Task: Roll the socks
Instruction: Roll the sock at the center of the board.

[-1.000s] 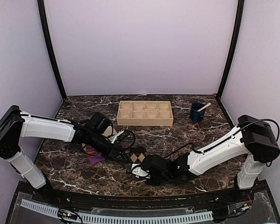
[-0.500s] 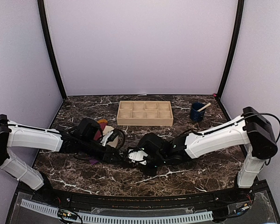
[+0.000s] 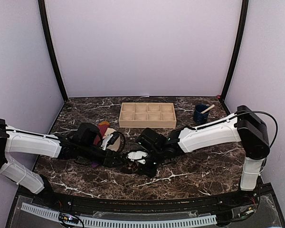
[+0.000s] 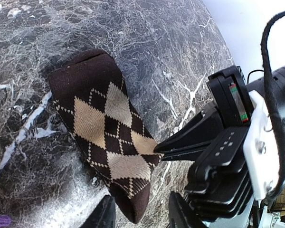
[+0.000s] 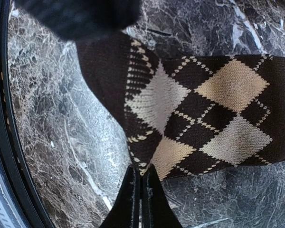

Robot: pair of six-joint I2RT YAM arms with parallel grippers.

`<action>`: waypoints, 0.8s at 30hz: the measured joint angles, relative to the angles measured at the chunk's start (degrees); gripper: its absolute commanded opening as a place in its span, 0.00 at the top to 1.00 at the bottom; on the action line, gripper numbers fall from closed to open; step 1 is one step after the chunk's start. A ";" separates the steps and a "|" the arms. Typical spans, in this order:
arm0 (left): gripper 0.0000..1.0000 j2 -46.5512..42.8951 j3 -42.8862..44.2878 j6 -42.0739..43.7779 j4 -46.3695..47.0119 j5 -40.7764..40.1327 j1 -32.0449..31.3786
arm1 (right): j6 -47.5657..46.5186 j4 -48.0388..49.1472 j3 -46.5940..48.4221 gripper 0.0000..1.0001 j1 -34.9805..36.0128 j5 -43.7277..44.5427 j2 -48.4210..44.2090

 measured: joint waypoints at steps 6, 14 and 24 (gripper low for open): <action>0.50 0.00 -0.17 0.52 -0.11 -0.28 -0.46 | 0.00 -0.79 0.48 1.00 -0.96 -2.78 0.00; 0.49 0.35 -0.39 0.66 -0.35 -0.13 -2.60 | 0.00 -1.90 1.90 1.00 -1.29 -5.05 0.07; 0.61 2.08 -0.26 0.70 -0.55 -0.63 -4.33 | -0.04 -3.06 2.01 1.00 -1.62 -6.32 0.13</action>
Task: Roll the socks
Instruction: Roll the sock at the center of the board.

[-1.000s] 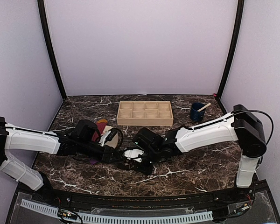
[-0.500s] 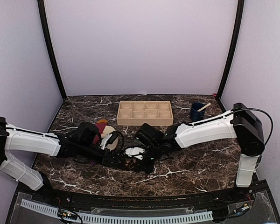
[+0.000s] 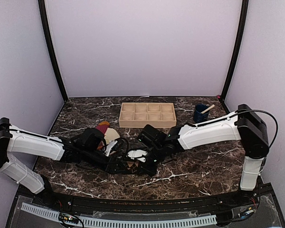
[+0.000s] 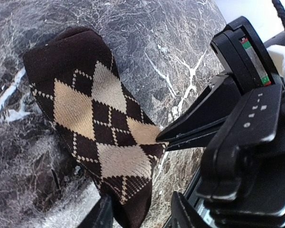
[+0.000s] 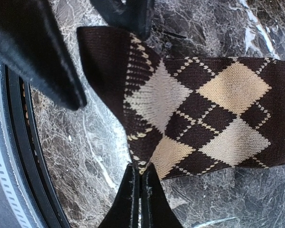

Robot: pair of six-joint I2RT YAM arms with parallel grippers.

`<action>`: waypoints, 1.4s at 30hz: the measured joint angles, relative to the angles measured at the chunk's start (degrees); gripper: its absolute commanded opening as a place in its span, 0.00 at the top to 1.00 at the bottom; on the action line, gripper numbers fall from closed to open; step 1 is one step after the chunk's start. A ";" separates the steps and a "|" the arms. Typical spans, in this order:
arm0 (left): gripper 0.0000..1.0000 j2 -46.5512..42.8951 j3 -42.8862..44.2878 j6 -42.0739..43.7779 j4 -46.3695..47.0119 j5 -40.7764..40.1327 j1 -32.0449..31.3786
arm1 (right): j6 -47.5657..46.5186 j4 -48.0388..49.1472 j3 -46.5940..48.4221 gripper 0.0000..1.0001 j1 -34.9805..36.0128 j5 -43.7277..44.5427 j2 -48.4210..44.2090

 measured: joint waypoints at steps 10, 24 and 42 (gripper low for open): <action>1.00 0.04 0.28 -0.02 -0.63 -0.17 -0.28 | 0.00 -0.44 0.39 1.00 -0.07 -0.52 0.59; 1.00 2.80 2.40 -0.68 -3.67 -0.35 -0.35 | 0.31 0.72 -0.31 0.66 -0.11 0.61 0.76; 1.00 5.01 5.75 -12.39 -9.73 0.44 2.01 | -3.26 11.37 -11.37 0.58 6.10 19.32 -7.80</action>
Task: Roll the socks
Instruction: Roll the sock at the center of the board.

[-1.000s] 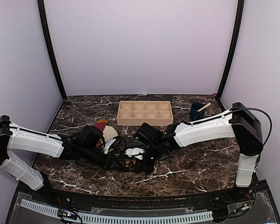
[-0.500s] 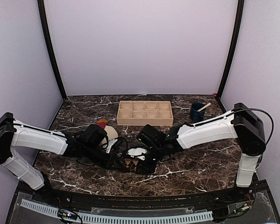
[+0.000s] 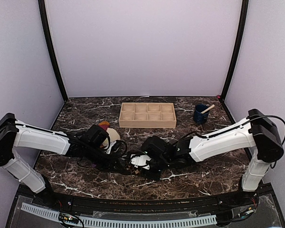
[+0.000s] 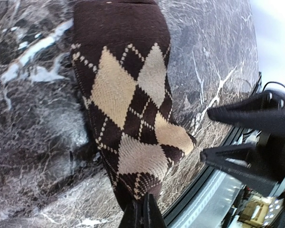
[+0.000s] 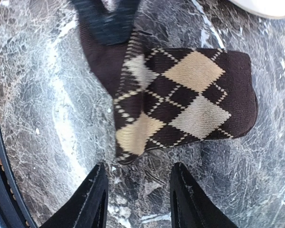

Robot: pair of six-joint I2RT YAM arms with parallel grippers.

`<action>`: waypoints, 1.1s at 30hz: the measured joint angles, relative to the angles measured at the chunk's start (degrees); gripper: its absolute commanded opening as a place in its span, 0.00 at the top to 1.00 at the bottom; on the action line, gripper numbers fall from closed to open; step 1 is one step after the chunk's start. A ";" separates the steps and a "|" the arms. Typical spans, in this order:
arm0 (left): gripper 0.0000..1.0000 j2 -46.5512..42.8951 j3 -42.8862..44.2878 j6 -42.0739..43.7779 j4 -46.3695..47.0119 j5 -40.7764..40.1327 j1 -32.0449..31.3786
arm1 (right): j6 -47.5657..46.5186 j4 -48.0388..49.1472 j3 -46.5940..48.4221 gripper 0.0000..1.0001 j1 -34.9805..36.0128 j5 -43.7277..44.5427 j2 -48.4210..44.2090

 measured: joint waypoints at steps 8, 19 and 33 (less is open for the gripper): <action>1.00 0.28 -0.15 -4.02 0.24 3.39 2.12 | -3.45 3.76 -1.40 0.58 3.52 5.68 0.00; 1.00 1.84 -1.79 -6.84 2.84 8.46 3.67 | -6.82 7.63 -1.46 0.60 4.50 8.20 0.61; 1.00 2.38 -3.26 -8.33 6.10 11.76 4.98 | -8.55 8.31 -1.05 0.75 5.03 7.78 3.63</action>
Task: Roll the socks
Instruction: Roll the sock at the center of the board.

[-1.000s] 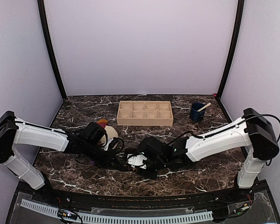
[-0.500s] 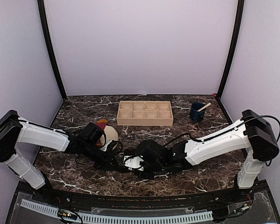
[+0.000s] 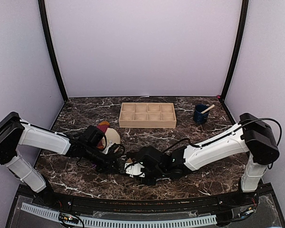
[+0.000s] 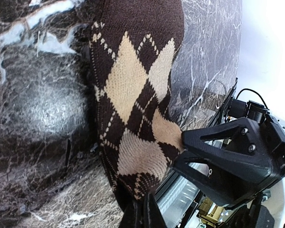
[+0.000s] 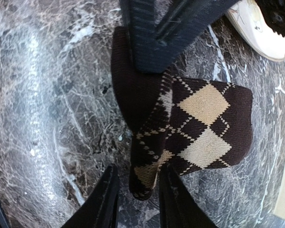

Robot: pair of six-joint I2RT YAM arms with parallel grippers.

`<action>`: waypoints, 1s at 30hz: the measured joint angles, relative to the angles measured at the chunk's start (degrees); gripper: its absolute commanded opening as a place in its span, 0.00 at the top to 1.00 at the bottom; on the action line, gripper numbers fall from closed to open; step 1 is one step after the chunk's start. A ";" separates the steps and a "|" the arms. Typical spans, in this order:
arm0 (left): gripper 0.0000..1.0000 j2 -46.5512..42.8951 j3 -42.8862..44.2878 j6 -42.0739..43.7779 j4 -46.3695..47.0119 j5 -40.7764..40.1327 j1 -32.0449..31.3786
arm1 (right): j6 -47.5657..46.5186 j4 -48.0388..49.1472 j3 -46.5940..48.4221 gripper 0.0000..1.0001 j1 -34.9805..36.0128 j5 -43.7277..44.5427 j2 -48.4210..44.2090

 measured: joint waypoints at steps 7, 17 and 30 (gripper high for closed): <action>1.00 0.00 -0.39 -0.17 0.52 0.66 0.35 | -0.81 0.50 0.31 0.82 0.11 0.00 1.01; 1.00 0.00 -0.42 -0.61 1.38 1.57 0.39 | -1.05 1.11 0.33 0.98 0.22 0.26 2.62; 0.84 0.04 -1.60 -1.01 2.19 1.14 0.42 | -0.94 0.81 1.20 1.00 -0.28 -0.37 3.56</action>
